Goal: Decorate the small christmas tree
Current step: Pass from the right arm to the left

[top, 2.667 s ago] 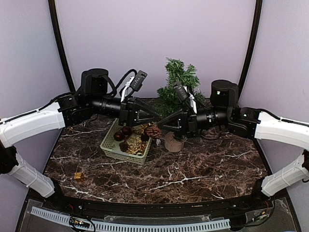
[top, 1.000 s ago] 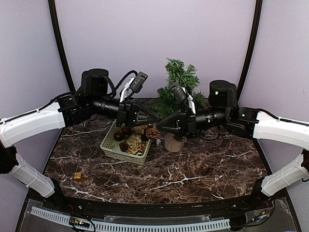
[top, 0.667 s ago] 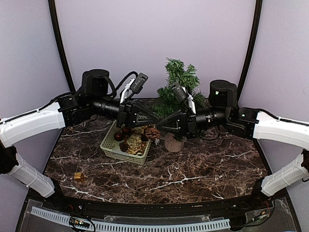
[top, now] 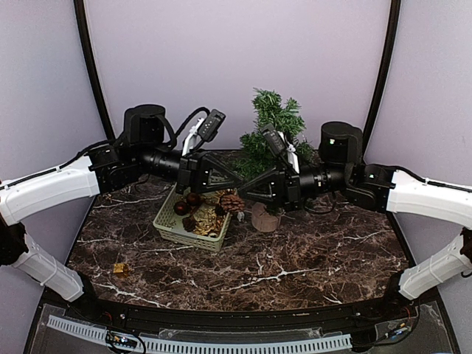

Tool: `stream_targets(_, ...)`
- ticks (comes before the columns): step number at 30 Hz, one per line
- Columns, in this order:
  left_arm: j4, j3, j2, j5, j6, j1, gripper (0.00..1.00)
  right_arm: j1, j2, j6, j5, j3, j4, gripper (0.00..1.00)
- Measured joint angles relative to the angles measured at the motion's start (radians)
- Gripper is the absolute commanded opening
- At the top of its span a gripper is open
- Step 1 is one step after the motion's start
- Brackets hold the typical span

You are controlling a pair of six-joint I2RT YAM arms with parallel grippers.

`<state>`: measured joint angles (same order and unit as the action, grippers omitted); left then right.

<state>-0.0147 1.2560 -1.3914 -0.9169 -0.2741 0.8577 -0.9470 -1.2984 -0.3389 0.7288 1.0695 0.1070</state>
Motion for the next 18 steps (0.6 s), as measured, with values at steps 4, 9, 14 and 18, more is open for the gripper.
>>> stream_targets(4,-0.019,-0.01,0.003,-0.008,-0.001,0.0,0.0,0.0,0.0,0.0,-0.011,0.0,0.005,0.0)
stream_targets(9,-0.03,-0.032,0.018,0.007,0.0,0.0,0.0,-0.002,0.008,0.003,-0.05,-0.006,-0.003,0.16)
stream_targets(14,-0.034,-0.047,0.039,0.041,0.005,0.0,0.0,-0.002,0.056,0.0,-0.107,-0.037,-0.005,0.27)
stream_targets(18,-0.037,-0.047,0.046,0.071,0.009,0.0,0.0,-0.002,0.093,-0.006,-0.143,-0.057,-0.003,0.37)
